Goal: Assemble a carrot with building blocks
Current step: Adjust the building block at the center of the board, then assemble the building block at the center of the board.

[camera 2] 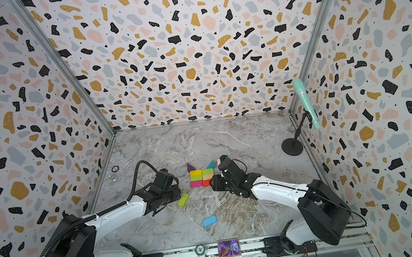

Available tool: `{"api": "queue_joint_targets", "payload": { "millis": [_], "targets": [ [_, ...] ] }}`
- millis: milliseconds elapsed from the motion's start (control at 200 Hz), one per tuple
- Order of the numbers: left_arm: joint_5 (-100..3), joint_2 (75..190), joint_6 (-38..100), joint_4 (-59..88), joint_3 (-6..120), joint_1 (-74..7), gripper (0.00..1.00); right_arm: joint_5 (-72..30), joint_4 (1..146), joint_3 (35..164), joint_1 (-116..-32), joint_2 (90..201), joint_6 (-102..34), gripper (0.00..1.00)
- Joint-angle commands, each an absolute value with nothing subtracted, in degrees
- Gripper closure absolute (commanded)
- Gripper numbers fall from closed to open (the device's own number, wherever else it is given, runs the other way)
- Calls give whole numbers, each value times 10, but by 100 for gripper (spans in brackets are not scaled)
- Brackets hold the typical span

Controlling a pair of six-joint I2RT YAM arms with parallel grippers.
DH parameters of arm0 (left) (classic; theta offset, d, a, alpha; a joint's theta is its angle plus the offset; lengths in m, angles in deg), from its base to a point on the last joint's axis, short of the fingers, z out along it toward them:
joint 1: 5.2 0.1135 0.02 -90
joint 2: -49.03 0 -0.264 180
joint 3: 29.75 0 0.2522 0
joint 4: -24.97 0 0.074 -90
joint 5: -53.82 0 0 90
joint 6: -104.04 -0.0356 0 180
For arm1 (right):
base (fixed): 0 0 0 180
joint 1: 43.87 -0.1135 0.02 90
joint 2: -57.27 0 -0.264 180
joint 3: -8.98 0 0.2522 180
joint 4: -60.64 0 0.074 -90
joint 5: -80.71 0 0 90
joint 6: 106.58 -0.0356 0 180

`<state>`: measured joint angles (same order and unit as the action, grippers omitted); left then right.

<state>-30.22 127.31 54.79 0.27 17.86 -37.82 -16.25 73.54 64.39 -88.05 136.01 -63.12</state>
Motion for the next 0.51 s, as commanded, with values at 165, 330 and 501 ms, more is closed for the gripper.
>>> {"api": "queue_joint_targets", "payload": {
  "millis": [165,330,501],
  "targets": [
    [-254,1299,556,-32,163,-375,71,-178,722,606,-872,1347,-625,58],
    [-289,1309,542,-11,165,-399,71,-185,703,594,-871,1350,-633,59],
    [-330,1340,535,-28,200,-438,73,-185,700,591,-871,1349,-637,60]
  ]
}}
